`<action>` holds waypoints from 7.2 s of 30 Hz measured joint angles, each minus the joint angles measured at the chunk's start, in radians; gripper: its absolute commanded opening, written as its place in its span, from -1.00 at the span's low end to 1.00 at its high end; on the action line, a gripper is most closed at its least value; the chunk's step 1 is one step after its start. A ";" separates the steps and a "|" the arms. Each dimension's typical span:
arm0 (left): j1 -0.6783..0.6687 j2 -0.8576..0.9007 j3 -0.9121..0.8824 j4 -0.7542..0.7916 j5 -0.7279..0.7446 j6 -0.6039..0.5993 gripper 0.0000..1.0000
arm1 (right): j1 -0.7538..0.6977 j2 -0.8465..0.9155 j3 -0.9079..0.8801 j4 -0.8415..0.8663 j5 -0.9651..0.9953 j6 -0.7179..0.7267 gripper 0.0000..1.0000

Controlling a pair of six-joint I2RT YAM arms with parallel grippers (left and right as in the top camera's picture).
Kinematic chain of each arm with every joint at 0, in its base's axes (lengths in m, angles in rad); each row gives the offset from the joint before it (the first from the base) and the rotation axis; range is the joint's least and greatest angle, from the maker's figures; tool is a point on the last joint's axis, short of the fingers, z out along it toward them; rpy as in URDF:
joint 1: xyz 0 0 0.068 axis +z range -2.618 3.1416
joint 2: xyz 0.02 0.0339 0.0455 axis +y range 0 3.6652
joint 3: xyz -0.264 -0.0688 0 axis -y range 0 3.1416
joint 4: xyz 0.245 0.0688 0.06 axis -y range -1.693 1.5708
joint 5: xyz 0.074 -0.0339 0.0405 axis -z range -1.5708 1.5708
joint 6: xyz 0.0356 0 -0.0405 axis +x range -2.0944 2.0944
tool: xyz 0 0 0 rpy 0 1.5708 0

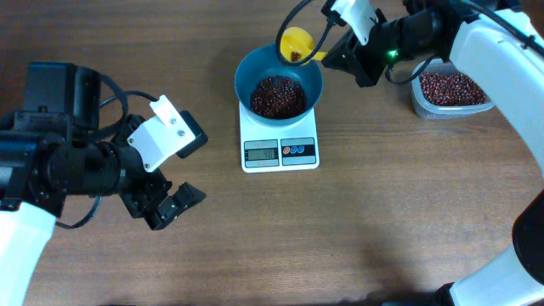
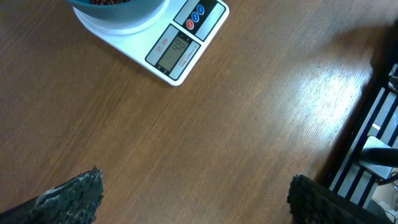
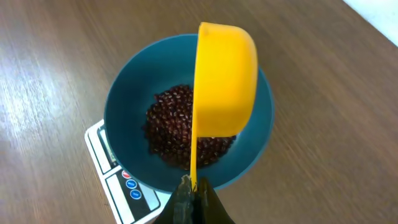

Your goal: Scoop item into bowl and weigh 50g on scale

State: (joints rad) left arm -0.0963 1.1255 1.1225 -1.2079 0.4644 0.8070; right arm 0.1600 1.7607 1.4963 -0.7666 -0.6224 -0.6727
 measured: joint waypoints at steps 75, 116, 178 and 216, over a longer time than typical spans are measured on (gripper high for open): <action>0.001 0.000 0.001 0.000 0.000 0.000 0.97 | -0.391 0.050 -0.034 -0.248 0.472 0.543 -0.92; 0.001 -0.002 0.002 0.000 0.000 0.000 0.97 | -0.359 0.000 -0.032 -0.350 -0.672 -0.196 -0.92; 0.004 -0.002 0.002 0.001 0.000 0.000 0.97 | -0.282 -0.053 0.012 0.030 0.210 0.012 -0.92; 0.004 -0.004 0.002 0.000 0.000 0.000 0.97 | -0.717 -0.055 -0.207 -0.136 -0.020 0.240 -0.92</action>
State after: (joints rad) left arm -0.0921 1.1217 1.1240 -1.2079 0.4648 0.8066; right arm -0.5568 1.7054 1.2896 -0.9028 -0.6422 -0.4332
